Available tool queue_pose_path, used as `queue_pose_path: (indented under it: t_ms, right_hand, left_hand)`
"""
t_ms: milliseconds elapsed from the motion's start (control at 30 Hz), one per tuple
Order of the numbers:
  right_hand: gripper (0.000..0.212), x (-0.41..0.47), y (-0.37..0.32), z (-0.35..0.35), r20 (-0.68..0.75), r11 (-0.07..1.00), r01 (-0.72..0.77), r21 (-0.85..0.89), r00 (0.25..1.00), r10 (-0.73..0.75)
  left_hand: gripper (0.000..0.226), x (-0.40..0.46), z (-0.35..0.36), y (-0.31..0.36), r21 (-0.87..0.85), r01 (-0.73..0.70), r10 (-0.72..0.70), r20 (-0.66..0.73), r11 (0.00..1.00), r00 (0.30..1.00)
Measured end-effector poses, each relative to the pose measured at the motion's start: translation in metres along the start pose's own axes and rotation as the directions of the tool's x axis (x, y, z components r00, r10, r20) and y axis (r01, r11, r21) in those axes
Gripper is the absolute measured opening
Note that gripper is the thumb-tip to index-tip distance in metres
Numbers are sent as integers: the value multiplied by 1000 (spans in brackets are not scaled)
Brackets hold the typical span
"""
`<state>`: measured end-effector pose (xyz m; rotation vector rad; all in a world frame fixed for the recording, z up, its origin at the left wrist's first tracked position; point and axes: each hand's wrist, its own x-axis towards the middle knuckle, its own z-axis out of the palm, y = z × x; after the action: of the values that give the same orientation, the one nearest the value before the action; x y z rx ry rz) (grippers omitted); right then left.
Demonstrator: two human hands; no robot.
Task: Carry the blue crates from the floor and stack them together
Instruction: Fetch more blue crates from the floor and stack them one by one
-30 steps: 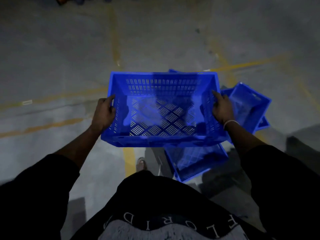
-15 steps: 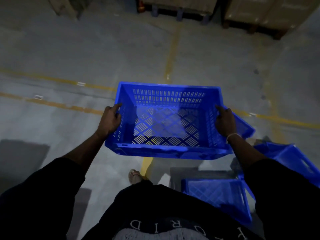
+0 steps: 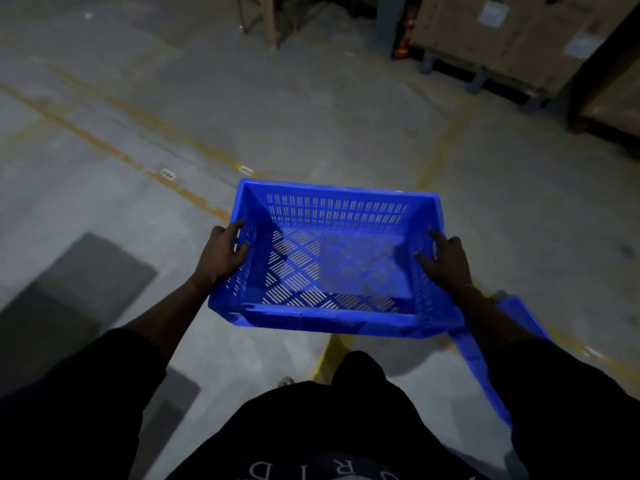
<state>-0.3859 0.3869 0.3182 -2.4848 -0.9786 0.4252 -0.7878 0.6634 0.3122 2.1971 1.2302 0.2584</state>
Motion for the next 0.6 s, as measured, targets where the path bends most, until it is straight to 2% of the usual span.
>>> queue_pose_path:
  t_ms: [167,333,600]
  right_hand:
    - [72,108,-43,22,56,990,136,-23,989,-135]
    - [72,224,-99,43,110,961,277,-4,955,-275]
    - [73,357,-219,71,216,875,484,-21,857,-469]
  left_hand:
    - [70,40,-18,-17,-43,137,-139,-56,990,989]
    - [73,91,-25,-38,-80,251,-260,-146,965,955]
    - [62,126,-60,-49,-200,407,-451,-308,891,838]
